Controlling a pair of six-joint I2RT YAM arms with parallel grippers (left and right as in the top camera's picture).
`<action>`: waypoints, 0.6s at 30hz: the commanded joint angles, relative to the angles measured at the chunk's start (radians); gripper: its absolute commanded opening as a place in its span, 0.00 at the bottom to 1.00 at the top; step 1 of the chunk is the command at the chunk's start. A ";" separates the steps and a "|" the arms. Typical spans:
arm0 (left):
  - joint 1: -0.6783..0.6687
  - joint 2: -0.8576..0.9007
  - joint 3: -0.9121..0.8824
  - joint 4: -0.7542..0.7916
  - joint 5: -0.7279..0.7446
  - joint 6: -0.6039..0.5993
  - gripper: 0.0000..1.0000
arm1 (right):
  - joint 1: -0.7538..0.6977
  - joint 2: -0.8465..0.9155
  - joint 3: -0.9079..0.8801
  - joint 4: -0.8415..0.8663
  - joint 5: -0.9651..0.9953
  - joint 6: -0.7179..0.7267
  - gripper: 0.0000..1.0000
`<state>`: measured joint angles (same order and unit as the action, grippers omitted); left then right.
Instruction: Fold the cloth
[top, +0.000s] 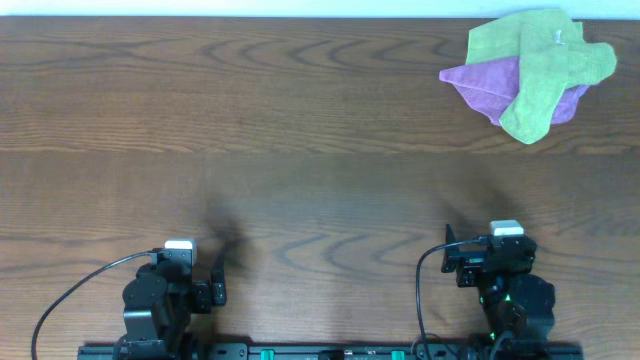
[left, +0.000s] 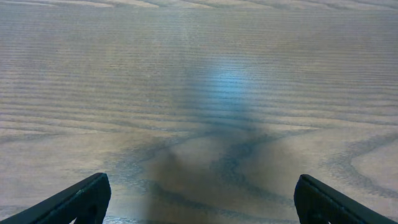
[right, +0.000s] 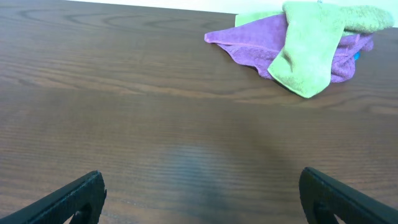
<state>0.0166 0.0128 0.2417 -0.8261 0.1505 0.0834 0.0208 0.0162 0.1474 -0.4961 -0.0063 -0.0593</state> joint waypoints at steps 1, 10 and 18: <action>-0.006 -0.009 -0.010 -0.061 -0.004 0.026 0.95 | -0.010 -0.011 -0.010 0.002 0.010 -0.009 0.99; -0.006 -0.009 -0.010 -0.061 -0.004 0.026 0.96 | -0.010 0.000 0.000 0.006 0.026 -0.009 0.99; -0.006 -0.009 -0.010 -0.061 -0.004 0.026 0.95 | -0.049 0.234 0.206 -0.010 0.061 0.094 0.99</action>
<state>0.0166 0.0120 0.2420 -0.8261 0.1505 0.0834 -0.0029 0.1688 0.2504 -0.5045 0.0193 -0.0315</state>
